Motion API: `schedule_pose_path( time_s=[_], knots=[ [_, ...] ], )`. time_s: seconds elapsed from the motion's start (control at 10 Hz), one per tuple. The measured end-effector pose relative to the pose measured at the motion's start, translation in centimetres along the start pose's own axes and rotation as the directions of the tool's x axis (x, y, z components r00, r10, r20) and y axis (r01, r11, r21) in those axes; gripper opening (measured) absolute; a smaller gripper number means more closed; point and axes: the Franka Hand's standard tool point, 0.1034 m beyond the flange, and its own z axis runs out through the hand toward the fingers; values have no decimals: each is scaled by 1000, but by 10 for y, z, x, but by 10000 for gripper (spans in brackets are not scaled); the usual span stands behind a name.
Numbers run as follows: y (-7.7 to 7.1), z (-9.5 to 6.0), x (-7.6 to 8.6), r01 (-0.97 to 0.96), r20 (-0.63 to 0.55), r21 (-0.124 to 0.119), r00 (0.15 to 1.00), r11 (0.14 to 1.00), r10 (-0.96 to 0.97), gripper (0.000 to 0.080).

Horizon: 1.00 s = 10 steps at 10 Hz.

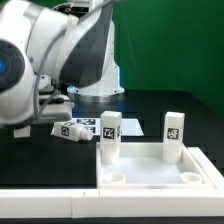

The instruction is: Assemble square table

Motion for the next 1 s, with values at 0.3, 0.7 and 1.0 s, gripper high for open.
schedule_pose_path(
  time_s=[0.3,0.7,1.0],
  knots=[
    [-3,-41,-7,5,-167,-36,986,999,-11,282],
    [-26,-90,-3,-8,-332,36,943,999,19,284],
    [-16,-135,-2,66,-558,-12,827,998,-62,284]
  ],
)
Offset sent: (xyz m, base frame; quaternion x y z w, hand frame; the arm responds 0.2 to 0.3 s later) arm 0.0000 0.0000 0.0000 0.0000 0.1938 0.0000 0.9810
